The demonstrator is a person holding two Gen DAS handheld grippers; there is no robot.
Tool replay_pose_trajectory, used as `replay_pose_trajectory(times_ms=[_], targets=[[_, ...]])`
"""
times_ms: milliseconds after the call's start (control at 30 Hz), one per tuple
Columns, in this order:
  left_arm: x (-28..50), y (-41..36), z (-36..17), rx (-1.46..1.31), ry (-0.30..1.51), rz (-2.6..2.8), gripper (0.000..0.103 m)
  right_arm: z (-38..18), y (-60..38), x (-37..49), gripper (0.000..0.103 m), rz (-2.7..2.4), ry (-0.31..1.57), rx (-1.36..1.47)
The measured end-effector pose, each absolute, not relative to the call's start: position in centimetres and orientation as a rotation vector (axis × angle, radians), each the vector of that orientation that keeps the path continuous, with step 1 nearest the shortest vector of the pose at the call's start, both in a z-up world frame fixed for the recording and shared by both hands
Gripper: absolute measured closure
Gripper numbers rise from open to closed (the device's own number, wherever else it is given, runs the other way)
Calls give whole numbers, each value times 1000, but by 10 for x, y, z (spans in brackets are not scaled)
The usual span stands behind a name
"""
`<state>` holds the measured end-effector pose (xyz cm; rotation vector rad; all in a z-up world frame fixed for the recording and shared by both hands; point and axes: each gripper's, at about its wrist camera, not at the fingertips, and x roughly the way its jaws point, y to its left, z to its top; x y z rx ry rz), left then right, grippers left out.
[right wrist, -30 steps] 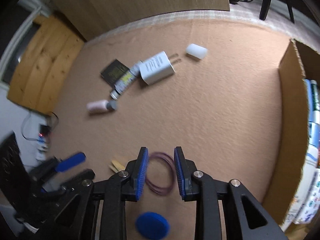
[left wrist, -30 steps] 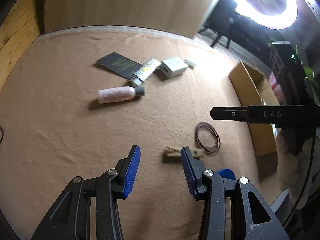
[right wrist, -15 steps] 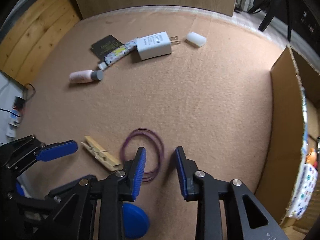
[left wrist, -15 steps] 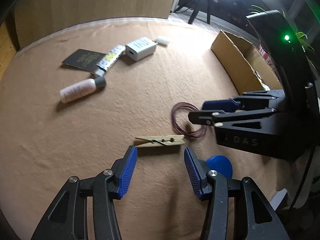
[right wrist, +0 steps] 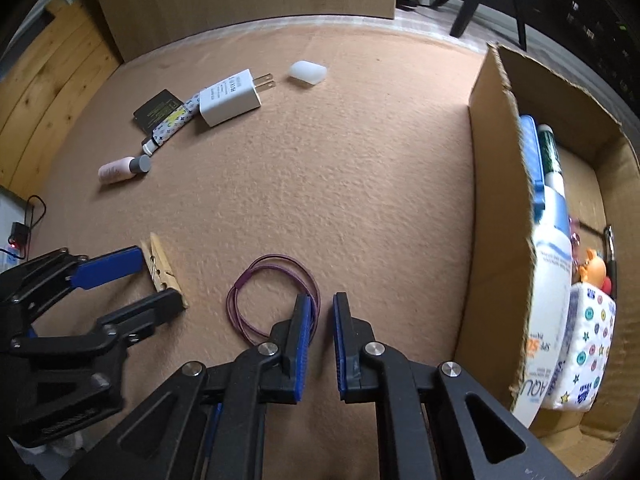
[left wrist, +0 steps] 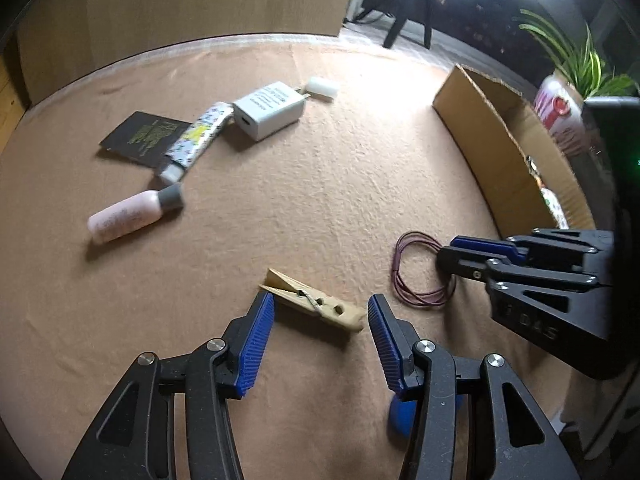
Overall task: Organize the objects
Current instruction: 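Grasp the wooden clothespin with the left tool while the right tool grasps the purple cable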
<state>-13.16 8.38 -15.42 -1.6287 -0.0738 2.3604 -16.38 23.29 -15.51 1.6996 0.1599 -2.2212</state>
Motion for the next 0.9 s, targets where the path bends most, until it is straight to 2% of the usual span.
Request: replay_pose_trajectory(times_ms=[167,267,400,533,600,733,900], targets=[[-130,92,-158,-1624,-13,2385,52,-155,232,-157,88,-2233,155,1693],[-129,89,-158,-1619,20,2415,68,-155,226,-153,86,-2240,191,1679],[-121,79,-158,-1604,-3,2402,75,-153,222,-149,86,-2246,246,1658],[-110,64,-158,-1605,-63,2390,75,-153,226,-148,86,-2249,211,1652],[-107,57,-158,-1614,-98,2389,72,-153,225,-148,86,-2253,207,1649],[-107,57,-154,-1601,-66,2422,71,-153,224,-148,87,-2258,197,1644],[-118,75,-158,-1604,13,2412,71,-153,227,-148,100,-2237,132,1648]])
